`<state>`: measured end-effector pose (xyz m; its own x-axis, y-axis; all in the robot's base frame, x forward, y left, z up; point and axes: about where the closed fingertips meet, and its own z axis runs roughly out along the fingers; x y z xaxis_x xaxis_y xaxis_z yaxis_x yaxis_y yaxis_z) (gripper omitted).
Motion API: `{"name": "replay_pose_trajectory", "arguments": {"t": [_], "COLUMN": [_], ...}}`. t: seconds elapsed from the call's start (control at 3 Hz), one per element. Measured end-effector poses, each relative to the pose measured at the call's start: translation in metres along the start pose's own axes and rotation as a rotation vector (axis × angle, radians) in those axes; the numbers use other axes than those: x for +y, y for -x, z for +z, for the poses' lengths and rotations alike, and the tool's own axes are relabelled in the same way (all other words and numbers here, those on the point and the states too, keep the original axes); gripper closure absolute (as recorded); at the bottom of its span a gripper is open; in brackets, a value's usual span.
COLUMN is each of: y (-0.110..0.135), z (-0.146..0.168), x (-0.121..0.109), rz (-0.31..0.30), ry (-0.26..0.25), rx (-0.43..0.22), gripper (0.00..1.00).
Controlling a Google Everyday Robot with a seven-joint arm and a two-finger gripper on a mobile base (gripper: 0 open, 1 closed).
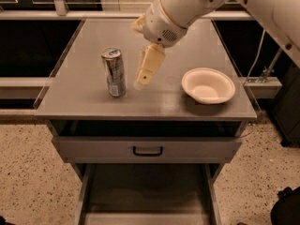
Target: Place redbull can into middle drawer
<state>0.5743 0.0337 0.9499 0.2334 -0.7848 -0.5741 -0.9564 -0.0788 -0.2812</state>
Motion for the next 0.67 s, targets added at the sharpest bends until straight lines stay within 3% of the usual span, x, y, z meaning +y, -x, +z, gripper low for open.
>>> {"name": "replay_pose_trajectory", "arguments": {"t": [0.67], "y": [-0.004], "z": [0.045], "x": [-0.014], "rz": [0.092], "ry": [0.010], "rx": [-0.125], "gripper": [0.00]}}
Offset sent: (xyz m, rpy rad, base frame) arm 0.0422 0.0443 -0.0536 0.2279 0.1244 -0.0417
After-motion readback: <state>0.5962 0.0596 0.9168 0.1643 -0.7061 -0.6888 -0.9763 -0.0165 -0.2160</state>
